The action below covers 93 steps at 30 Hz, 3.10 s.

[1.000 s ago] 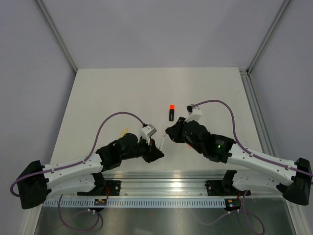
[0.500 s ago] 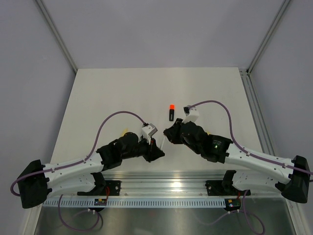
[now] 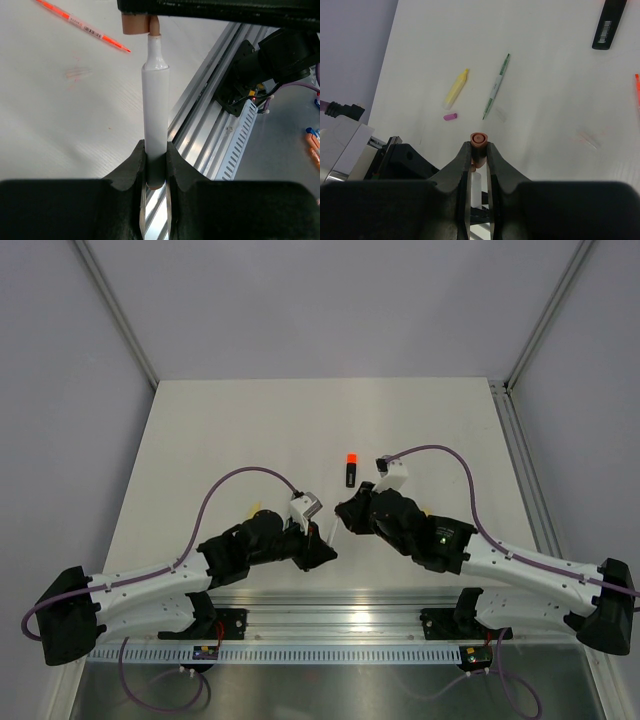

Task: Insert the pens into the pen caps
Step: Insert the pen cap onto the pen, then press the pen cap onto the pen.

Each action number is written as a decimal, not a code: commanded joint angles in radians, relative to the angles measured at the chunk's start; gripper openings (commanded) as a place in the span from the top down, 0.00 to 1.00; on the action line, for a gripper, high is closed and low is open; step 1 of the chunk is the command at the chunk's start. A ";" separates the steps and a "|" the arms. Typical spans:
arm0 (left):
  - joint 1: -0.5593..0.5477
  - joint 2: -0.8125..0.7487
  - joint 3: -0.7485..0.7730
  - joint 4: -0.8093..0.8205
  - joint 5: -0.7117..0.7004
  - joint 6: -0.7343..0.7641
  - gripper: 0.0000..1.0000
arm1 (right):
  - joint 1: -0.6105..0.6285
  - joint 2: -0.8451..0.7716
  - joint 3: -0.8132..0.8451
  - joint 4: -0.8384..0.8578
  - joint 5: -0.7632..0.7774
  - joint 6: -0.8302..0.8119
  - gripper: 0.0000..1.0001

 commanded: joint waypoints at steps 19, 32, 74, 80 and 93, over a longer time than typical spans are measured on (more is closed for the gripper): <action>-0.005 -0.007 0.021 0.008 -0.041 0.031 1.00 | 0.012 -0.043 0.027 0.037 0.041 -0.009 1.00; -0.003 -0.010 0.024 0.008 -0.058 0.039 1.00 | 0.029 -0.003 0.020 0.043 0.040 0.009 1.00; -0.005 -0.057 0.062 0.019 -0.084 0.045 1.00 | 0.099 -0.009 -0.028 0.006 0.090 0.049 1.00; -0.003 -0.054 0.068 0.018 -0.095 0.053 1.00 | 0.101 -0.026 -0.036 0.013 0.081 0.049 1.00; -0.005 -0.045 0.120 0.005 -0.173 0.097 1.00 | 0.150 -0.008 -0.008 -0.084 0.096 0.109 1.00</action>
